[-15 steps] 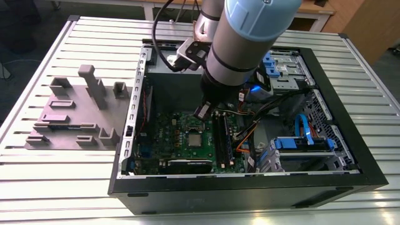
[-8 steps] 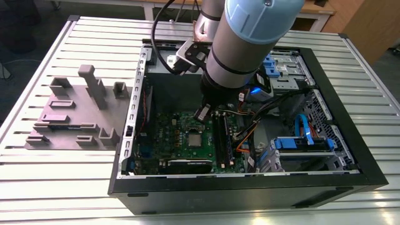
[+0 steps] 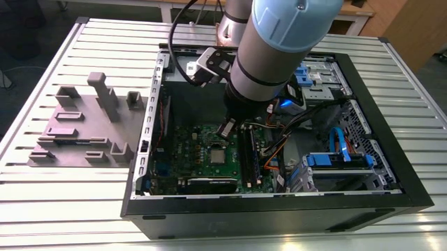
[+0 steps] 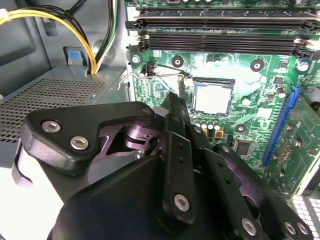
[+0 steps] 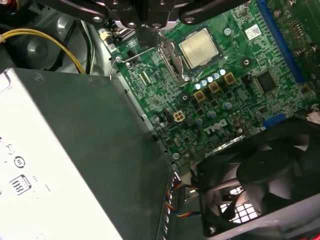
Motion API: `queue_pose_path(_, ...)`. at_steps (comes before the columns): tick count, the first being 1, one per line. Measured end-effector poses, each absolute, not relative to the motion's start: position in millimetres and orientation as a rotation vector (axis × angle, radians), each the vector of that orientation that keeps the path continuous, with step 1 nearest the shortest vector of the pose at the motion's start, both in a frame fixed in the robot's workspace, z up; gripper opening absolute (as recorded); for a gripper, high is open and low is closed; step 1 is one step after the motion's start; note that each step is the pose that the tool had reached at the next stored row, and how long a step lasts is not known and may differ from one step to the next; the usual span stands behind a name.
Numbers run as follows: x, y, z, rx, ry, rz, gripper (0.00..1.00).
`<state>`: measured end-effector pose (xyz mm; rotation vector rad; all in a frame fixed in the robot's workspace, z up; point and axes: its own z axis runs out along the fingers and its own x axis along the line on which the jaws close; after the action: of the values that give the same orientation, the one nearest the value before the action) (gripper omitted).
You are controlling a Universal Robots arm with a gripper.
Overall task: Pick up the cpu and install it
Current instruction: 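Close the cpu cover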
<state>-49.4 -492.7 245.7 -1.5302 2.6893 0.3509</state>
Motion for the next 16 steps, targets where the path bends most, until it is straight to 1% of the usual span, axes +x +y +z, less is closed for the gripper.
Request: queue_pose_path(16,-52.9,-498.5,245.2,-1.559,2.676,0.350,0.10)
